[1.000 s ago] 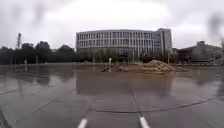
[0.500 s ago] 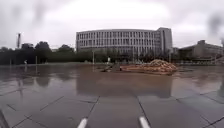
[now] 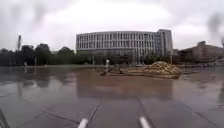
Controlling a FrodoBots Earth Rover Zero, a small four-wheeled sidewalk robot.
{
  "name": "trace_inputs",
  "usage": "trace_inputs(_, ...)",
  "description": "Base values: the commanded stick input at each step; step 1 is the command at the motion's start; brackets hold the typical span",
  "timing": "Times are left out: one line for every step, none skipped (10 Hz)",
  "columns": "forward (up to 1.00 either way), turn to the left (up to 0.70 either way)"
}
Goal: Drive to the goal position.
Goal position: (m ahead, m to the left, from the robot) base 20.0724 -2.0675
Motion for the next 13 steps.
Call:
trace_inputs(1.00,0.00)
trace_inputs(1.00,0.00)
trace_inputs(1.00,0.00)
trace_inputs(1.00,0.00)
trace_inputs(1.00,0.00)
trace_inputs(1.00,0.00)
trace_inputs(1.00,0.00)
trace_inputs(1.00,0.00)
trace_inputs(1.00,0.00)
trace_inputs(1.00,0.00)
trace_inputs(1.00,0.00)
trace_inputs(1.00,0.00)
trace_inputs(1.00,-0.02)
